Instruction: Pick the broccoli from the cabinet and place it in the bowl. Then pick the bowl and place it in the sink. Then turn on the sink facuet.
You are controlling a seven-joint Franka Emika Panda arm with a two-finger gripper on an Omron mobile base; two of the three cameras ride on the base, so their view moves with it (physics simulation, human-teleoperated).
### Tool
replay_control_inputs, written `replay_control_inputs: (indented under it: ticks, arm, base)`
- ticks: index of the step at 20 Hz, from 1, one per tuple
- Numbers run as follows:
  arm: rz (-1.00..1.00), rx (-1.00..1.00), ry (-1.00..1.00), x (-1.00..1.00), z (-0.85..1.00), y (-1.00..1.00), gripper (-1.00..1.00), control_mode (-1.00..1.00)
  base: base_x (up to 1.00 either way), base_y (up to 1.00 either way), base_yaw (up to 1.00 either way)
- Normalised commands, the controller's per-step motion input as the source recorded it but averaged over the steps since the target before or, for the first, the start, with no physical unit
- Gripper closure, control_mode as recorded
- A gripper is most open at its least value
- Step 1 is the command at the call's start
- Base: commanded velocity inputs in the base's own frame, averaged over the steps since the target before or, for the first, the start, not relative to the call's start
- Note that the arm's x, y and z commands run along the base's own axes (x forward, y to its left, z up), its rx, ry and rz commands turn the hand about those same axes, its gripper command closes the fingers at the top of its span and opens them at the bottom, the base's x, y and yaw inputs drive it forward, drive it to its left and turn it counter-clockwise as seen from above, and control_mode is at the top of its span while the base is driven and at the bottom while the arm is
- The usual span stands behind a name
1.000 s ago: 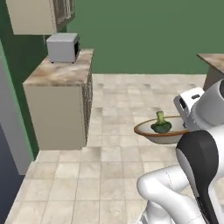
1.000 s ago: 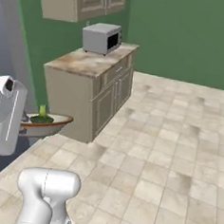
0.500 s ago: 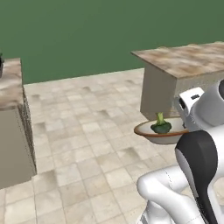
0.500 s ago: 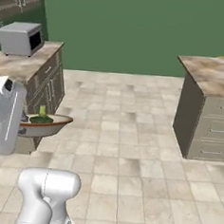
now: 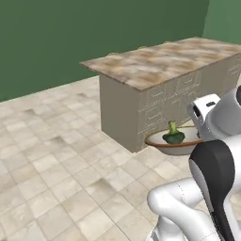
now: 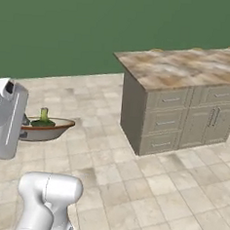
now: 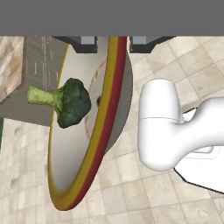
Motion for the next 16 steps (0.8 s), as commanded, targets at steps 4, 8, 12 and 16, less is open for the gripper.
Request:
replay_control_inputs:
  ticks: [4,8,12,16]
  arm:
    - [0.00,0.00,0.00,0.00,0.00,0.00,1.00,1.00]
    - [0.00,0.00,0.00,0.00,0.00,0.00,1.00,1.00]
    - [0.00,0.00,0.00,0.00,0.00,0.00,1.00,1.00]
    - [0.00,0.00,0.00,0.00,0.00,0.00,1.00,1.00]
  base:
    - [0.75,-0.05,-0.49]
    - [0.71,-0.15,-0.52]
    - [0.70,-0.23,-0.54]
    - [0.67,-0.24,-0.55]
